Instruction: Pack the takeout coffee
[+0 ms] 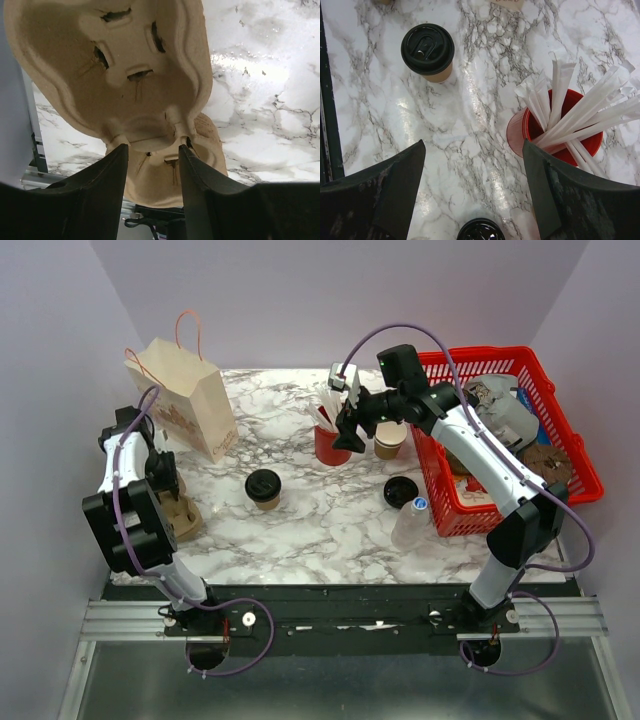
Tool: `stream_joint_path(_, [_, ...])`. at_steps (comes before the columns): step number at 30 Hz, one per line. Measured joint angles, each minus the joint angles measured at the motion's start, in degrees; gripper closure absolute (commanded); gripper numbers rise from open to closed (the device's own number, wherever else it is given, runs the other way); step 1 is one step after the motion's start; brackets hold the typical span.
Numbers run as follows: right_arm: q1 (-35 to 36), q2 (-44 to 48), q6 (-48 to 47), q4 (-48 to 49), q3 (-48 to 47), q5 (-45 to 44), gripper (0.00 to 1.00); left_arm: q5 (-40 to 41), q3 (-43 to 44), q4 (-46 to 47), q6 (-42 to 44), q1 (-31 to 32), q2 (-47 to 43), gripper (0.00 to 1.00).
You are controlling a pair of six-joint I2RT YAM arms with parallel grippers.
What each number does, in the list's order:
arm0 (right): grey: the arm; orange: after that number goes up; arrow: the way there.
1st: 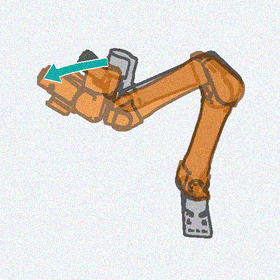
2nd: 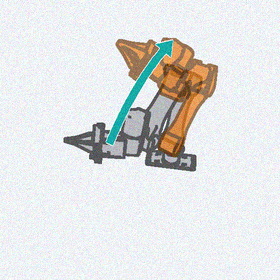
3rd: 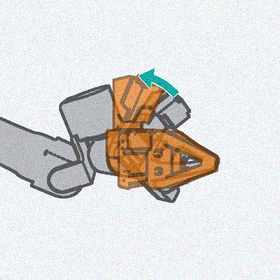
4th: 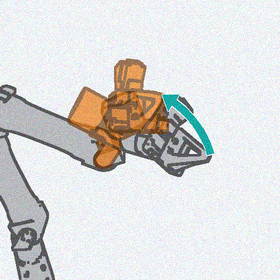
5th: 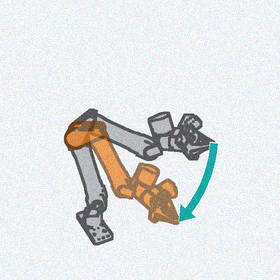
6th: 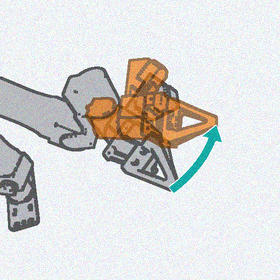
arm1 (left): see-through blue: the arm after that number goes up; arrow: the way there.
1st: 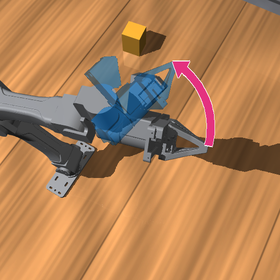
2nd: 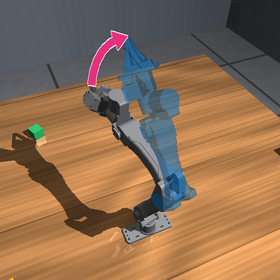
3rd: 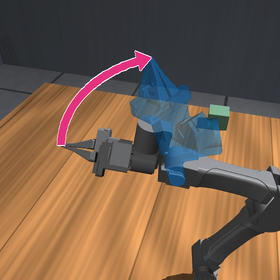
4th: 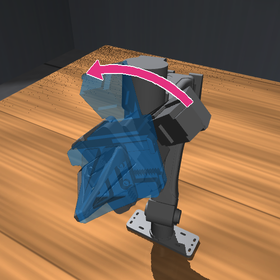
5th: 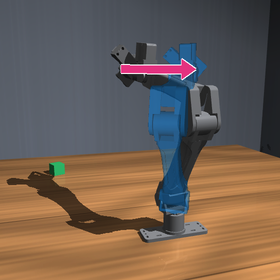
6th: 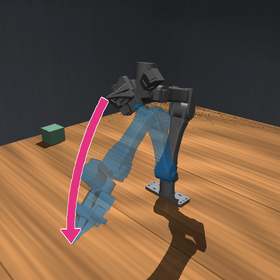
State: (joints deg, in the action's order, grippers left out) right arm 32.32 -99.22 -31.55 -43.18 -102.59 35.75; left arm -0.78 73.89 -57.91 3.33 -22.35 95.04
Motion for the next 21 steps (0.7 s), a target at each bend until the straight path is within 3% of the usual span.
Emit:
stream_joint_path(10, [0.0,0.0,0.1,0.0,-0.2,-0.5,0.13,-1.1,2.9,-0.1,-0.2,-1.4,3.8,0.48])
stream_joint_path(17, [0.0,0.0,0.1,0.0,-0.2,-0.6,0.12,-1.4,3.4,-0.4,-0.3,-1.5,4.5,0.63])
stream_joint_path(21, [0.0,0.0,0.1,0.0,-0.2,-0.7,0.12,-1.4,3.6,-0.7,-0.2,-1.6,4.5,0.78])
